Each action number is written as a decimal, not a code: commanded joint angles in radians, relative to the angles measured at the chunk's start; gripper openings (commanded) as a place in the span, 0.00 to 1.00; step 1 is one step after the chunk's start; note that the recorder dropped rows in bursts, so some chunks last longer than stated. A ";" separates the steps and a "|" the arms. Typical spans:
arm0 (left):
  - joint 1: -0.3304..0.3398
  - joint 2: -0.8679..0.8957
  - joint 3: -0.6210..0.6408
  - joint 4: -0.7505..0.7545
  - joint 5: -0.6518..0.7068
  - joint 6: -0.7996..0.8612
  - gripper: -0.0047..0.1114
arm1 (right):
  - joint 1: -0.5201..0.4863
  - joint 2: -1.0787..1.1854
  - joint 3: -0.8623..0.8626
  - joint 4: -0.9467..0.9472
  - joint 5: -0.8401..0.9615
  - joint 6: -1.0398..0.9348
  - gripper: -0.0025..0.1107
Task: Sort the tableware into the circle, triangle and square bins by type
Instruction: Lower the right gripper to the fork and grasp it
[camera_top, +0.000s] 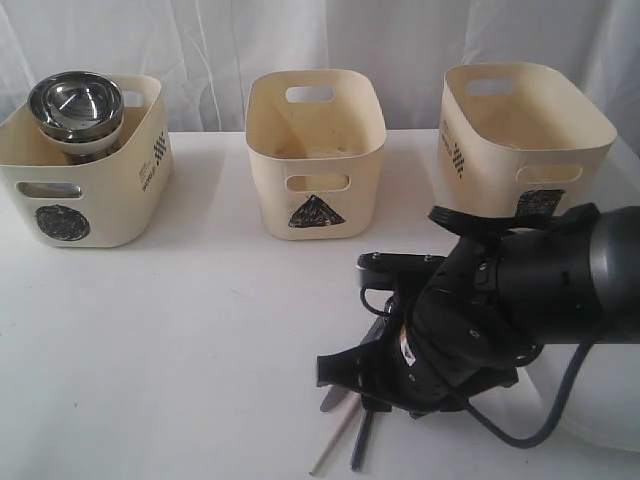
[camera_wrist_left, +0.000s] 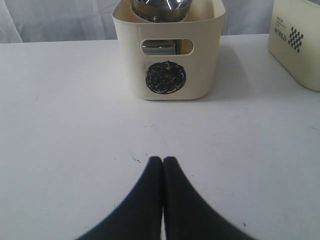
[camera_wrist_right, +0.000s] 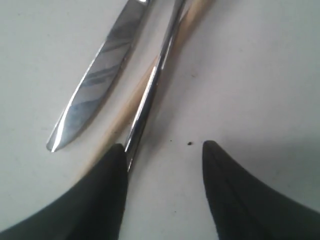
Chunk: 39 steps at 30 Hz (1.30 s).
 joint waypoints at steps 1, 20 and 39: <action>-0.002 -0.004 0.004 -0.006 -0.002 -0.006 0.04 | 0.002 0.002 0.007 -0.012 -0.037 -0.002 0.42; -0.002 -0.004 0.004 -0.006 -0.002 -0.006 0.04 | 0.048 0.099 0.004 -0.016 -0.058 -0.002 0.42; -0.002 -0.004 0.004 -0.006 -0.002 -0.006 0.04 | 0.017 0.168 -0.001 -0.061 -0.087 0.106 0.35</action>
